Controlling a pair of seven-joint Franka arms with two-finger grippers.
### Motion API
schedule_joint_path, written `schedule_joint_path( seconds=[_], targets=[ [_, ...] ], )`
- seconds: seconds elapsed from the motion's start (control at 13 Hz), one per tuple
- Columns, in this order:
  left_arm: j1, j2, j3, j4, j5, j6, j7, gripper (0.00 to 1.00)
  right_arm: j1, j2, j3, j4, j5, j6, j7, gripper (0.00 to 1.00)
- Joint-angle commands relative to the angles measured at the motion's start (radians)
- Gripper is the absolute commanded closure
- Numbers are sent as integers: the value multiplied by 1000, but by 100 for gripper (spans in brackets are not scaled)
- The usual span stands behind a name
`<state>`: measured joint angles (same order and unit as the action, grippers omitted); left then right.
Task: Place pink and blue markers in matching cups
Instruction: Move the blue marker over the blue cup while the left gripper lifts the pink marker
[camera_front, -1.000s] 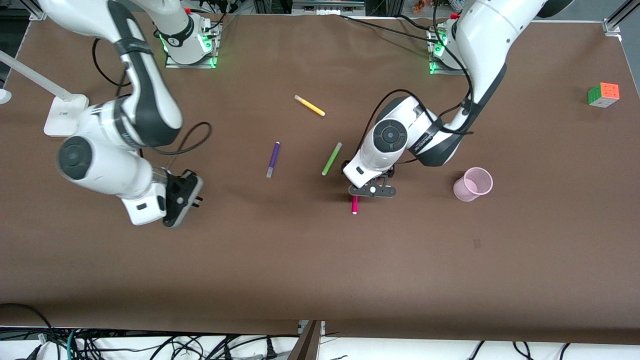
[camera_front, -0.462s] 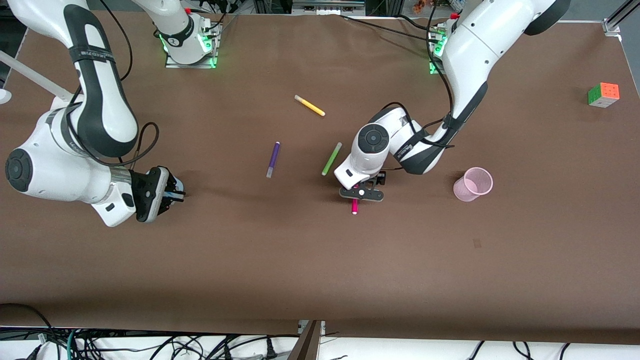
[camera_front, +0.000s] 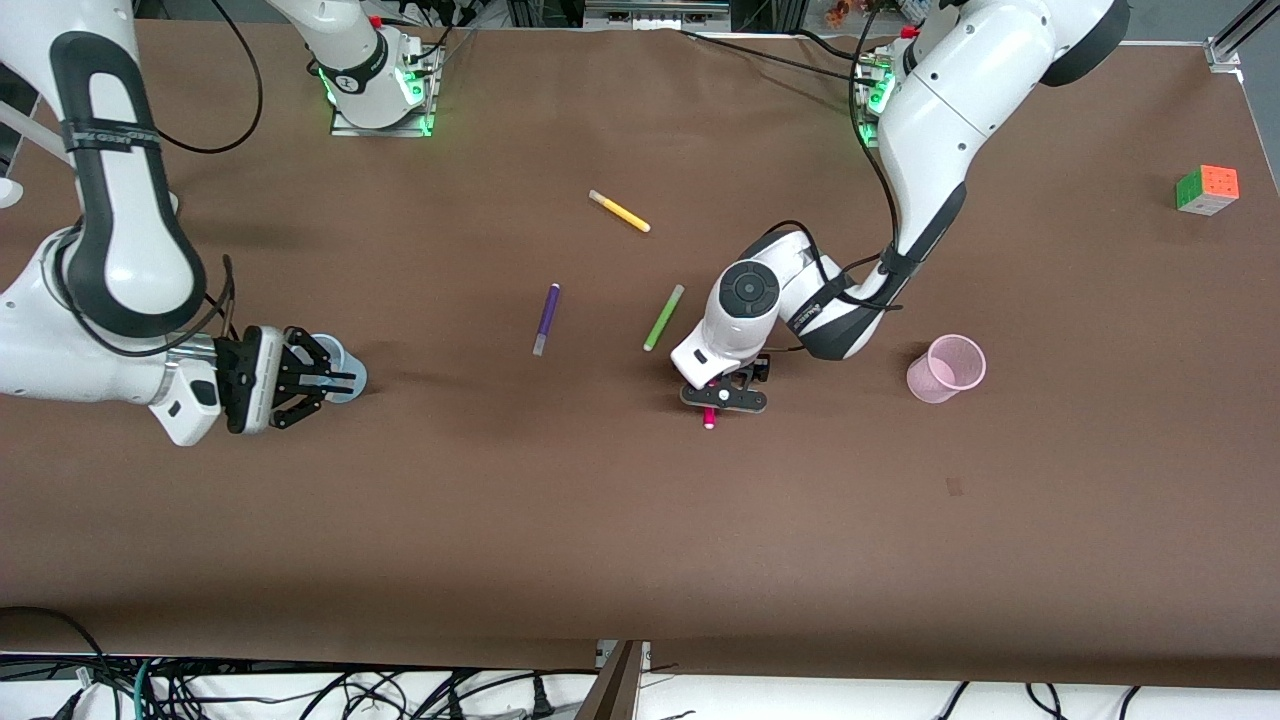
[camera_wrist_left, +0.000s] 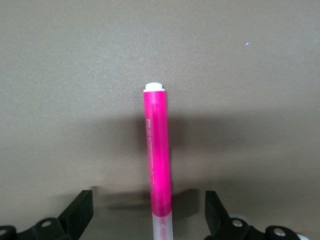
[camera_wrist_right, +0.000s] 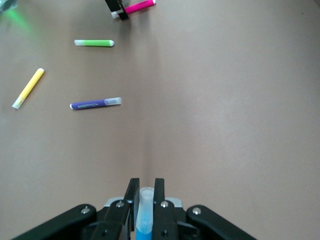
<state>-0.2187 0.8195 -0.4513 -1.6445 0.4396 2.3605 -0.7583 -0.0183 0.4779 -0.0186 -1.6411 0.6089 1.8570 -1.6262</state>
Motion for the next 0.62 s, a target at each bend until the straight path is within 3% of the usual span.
schedule_joint_path(
  seconds=[0.0,0.08,0.38,0.46,0.54],
  targets=[
    [-36,13,33,31,33,6,-3,56,-28,-35,6,-58,80,-35,-69,96],
    [-36,13,33,31,33,6,2,68,-32,-35,6,-62,86,-47,-86,96],
    [-25,7,31,38,34,6,4,83,-54,-35,2,-86,88,-50,-152,96],
    [-22,4,30,47,31,5,4,99,-58,-35,2,-86,86,-52,-165,96],
    [-21,0,30,51,28,3,-2,100,-63,-33,0,-86,86,-52,-172,96]
  ],
)
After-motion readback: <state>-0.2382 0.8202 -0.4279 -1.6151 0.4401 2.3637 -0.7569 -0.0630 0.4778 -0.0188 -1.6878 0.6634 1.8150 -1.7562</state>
